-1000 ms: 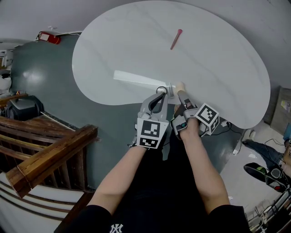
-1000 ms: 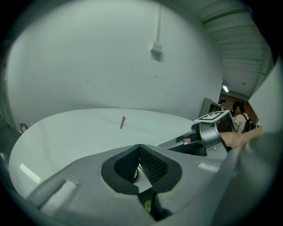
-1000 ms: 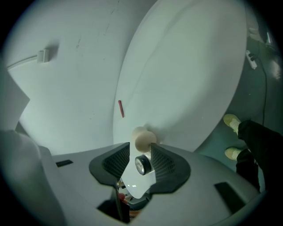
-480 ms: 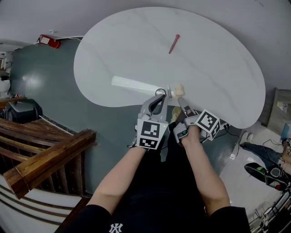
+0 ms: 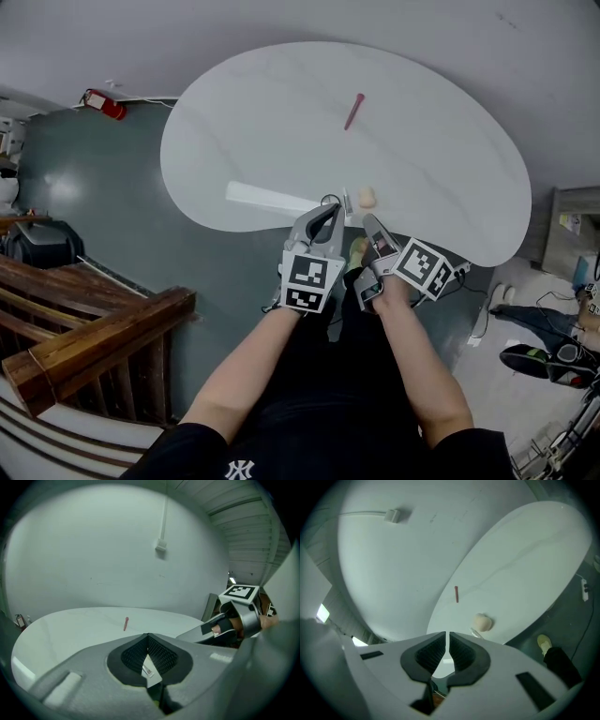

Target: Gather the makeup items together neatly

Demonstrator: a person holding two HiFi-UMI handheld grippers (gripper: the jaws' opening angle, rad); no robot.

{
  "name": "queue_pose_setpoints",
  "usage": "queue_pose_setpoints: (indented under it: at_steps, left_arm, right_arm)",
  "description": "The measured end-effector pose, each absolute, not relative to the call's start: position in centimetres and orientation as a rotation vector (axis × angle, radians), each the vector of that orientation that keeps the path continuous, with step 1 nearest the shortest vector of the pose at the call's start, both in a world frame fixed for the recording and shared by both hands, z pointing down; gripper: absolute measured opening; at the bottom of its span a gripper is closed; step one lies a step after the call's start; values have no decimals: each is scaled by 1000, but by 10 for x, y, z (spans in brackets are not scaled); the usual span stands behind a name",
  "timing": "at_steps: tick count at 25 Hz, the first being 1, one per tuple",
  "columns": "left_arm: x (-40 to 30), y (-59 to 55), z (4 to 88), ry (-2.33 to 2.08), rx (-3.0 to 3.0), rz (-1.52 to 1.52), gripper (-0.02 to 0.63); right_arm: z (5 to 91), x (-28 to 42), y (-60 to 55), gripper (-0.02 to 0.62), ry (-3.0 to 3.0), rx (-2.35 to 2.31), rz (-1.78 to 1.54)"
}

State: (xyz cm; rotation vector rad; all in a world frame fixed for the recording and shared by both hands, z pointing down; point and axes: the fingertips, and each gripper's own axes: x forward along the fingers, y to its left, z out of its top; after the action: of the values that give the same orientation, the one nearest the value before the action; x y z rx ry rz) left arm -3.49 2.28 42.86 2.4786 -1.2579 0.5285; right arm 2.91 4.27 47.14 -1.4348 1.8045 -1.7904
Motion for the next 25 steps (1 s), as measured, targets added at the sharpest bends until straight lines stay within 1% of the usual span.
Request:
queue_pose_setpoints:
  at_steps: [4, 11, 19, 25]
  left_arm:
    - [-33, 25, 415, -1228, 2496, 493, 9]
    - [-29, 12, 399, -1223, 2514, 477, 9]
    - [-32, -26, 402, -1280, 2472, 488, 9]
    - [-32, -62, 418, -1330, 2415, 505, 9]
  right_arm:
    - [456, 28, 44, 25, 1965, -1528, -1695]
    - [427, 29, 25, 25, 2144, -1591, -1532]
    - [426, 28, -22, 25, 2340, -1575, -1451]
    - [445, 41, -68, 26, 2506, -1607, -1434]
